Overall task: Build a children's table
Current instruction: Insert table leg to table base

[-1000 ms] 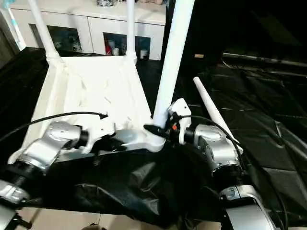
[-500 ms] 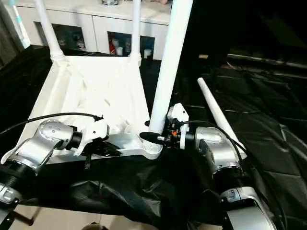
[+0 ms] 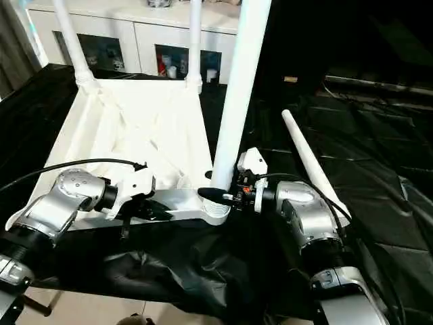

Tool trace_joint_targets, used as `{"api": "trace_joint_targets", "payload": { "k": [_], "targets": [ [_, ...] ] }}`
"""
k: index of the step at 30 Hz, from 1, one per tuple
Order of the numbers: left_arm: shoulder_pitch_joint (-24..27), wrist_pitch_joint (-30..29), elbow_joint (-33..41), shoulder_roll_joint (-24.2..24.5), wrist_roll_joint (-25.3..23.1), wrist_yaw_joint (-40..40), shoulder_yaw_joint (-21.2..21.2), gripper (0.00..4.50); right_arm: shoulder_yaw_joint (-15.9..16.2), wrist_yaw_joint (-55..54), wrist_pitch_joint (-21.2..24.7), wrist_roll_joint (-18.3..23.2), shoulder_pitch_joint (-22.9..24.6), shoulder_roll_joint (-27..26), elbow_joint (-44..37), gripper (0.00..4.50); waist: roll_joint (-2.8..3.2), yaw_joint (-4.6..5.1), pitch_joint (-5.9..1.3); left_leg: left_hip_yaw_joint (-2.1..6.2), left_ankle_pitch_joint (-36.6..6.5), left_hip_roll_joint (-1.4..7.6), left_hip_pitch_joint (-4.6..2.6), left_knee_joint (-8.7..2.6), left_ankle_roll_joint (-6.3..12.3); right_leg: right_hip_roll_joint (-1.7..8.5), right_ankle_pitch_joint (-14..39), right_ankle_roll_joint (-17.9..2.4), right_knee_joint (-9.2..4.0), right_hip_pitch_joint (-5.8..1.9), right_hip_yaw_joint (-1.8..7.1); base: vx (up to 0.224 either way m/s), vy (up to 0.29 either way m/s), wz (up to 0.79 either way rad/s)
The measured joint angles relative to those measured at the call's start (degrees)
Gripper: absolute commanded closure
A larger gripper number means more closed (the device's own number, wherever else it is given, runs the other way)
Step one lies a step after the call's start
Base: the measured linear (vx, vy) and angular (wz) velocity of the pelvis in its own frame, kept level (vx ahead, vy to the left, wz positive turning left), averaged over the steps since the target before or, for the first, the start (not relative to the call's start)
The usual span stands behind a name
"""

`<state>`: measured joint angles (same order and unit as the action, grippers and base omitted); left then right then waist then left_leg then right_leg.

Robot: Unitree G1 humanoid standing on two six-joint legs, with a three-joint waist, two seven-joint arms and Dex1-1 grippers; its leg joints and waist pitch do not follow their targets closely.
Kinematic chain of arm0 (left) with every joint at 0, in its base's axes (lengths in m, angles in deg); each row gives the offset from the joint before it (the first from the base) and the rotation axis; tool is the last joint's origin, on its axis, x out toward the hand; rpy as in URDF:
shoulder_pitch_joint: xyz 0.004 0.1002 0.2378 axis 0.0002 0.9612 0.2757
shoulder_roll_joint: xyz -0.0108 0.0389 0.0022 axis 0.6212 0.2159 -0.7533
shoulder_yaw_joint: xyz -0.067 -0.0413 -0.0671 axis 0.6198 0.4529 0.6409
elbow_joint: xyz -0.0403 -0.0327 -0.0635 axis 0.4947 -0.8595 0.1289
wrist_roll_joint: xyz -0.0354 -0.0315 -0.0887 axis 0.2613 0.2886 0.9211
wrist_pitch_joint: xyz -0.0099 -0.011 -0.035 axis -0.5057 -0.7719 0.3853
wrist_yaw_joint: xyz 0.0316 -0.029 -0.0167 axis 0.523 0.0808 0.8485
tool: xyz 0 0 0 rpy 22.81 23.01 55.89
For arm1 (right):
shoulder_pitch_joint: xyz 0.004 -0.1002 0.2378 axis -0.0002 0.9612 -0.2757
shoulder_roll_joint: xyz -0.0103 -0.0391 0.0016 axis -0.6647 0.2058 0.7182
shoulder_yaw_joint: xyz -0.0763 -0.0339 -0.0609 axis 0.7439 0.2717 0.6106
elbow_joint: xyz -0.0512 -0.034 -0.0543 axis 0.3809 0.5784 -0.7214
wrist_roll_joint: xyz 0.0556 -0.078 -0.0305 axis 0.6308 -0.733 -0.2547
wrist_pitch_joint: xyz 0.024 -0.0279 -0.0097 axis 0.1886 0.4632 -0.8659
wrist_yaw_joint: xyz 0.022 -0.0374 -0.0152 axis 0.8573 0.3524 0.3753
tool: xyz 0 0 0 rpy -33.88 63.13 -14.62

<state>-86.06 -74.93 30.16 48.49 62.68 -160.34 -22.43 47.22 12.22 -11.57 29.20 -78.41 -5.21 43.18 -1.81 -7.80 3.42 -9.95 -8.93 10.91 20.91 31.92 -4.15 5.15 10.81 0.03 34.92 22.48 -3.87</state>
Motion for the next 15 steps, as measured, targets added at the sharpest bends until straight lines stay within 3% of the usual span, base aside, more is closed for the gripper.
{"api": "trace_joint_targets", "payload": {
  "k": [10, 15],
  "targets": [
    [-0.23, -0.56, -0.58, -0.17, -0.09, 1.53, 0.64, 4.5, -0.62, -4.6, -1.89, -0.58, 0.65, -1.88, 0.3, 2.59, -0.09, 0.21, 0.26, 0.23, 0.0, 0.0, 0.07, -0.37, 0.0, 0.03, 0.01, -0.01, -1.87, 0.05, -0.52, 0.0, 0.0, 0.0],
    [-0.22, -0.79, -0.54, 0.26, -0.08, 1.4, 0.65, 4.5, -0.58, -4.44, -2.01, -0.76, -0.05, -1.97, 1.2, 2.59, -0.13, 0.44, 0.23, 0.05, 0.0, -0.15, 0.02, -0.34, 0.01, 0.11, 0.0, -0.01, -1.91, 0.1, -0.25, 0.0, 0.0, 0.0]
  ]
}}
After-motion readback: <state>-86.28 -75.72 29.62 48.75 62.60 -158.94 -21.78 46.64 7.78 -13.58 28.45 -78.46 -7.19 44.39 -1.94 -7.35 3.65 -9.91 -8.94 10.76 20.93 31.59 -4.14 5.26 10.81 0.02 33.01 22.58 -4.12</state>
